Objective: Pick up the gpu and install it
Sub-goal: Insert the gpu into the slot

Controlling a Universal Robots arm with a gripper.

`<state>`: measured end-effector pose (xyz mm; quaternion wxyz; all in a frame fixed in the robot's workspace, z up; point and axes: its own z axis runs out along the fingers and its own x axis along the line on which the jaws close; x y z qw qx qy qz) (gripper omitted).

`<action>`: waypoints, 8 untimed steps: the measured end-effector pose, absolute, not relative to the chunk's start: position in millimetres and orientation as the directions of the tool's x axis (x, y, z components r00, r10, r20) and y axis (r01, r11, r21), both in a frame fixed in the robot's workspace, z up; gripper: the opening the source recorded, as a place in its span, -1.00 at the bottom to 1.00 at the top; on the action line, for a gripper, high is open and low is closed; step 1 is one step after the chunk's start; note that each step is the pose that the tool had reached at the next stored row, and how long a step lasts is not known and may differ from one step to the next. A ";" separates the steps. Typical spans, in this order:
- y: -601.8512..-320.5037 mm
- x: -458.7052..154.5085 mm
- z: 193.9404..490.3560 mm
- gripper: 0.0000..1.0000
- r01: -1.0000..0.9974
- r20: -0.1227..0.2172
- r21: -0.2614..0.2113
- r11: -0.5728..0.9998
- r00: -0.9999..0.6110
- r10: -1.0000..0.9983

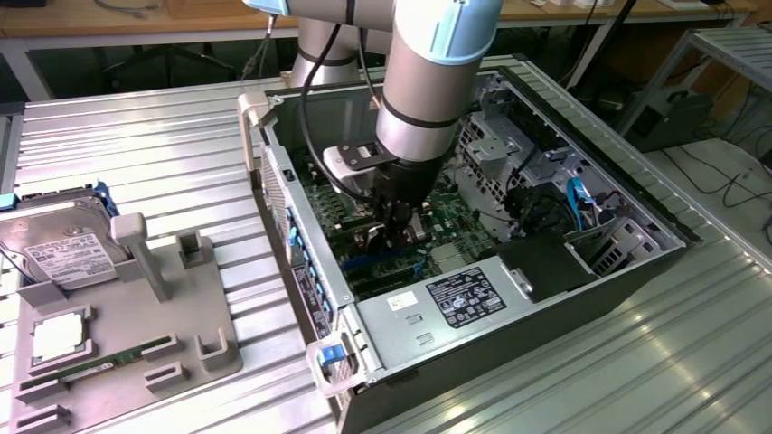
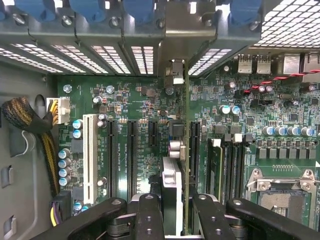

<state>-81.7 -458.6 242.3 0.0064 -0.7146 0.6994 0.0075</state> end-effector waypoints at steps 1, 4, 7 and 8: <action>-458.5 -81.9 242.1 -0.44 -1.000 -0.020 0.001 -0.022 0.021 -1.000; -458.5 -82.1 241.5 -0.44 -1.000 -0.020 0.001 -0.022 0.022 -1.000; -458.6 -82.1 240.9 -0.44 -1.000 -0.020 0.001 -0.022 0.021 -1.000; -458.6 -82.2 240.8 -0.44 -1.000 -0.020 0.001 -0.021 0.021 -1.000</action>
